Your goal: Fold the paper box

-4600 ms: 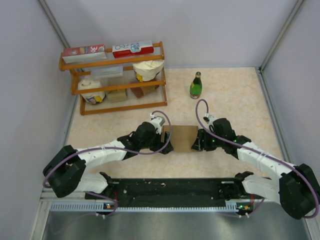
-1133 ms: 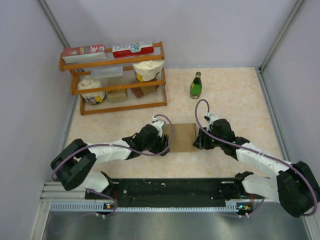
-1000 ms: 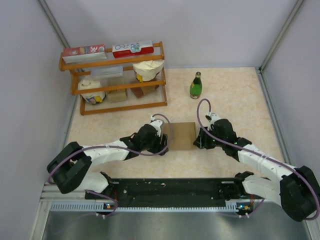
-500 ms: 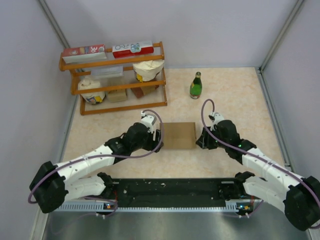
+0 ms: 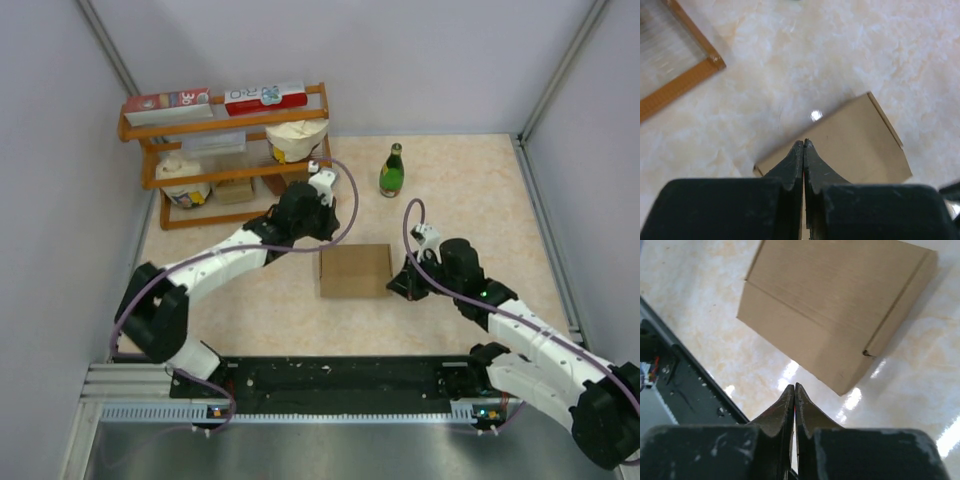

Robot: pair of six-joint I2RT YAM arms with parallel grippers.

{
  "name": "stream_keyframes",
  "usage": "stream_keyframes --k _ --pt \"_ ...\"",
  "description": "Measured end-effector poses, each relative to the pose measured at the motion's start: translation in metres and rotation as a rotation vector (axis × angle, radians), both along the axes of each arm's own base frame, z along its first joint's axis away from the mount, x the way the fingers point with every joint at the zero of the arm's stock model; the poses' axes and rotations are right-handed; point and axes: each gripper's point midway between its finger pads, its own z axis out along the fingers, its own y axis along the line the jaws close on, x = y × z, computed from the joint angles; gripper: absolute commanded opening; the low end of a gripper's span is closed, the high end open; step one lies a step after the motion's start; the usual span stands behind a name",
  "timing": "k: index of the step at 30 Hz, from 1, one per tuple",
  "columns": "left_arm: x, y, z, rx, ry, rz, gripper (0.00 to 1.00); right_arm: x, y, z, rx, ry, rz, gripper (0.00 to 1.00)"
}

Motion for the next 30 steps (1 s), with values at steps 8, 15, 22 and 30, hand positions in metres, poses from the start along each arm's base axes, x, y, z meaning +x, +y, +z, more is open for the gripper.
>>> stream_keyframes --k 8,15,22,30 --pt "0.066 -0.038 -0.039 0.046 0.067 -0.059 0.0 -0.003 0.03 0.006 0.044 0.022 0.122 0.0" --pt "0.087 -0.059 -0.057 0.052 0.098 -0.104 0.0 -0.001 0.044 -0.006 0.029 0.044 0.16 0.0" --pt "0.084 -0.056 -0.089 0.094 0.166 -0.115 0.0 0.003 0.049 -0.019 0.014 0.062 0.17 0.0" --pt "0.083 -0.047 -0.117 0.107 0.243 -0.119 0.0 0.01 0.057 -0.033 -0.013 0.073 0.199 0.0"
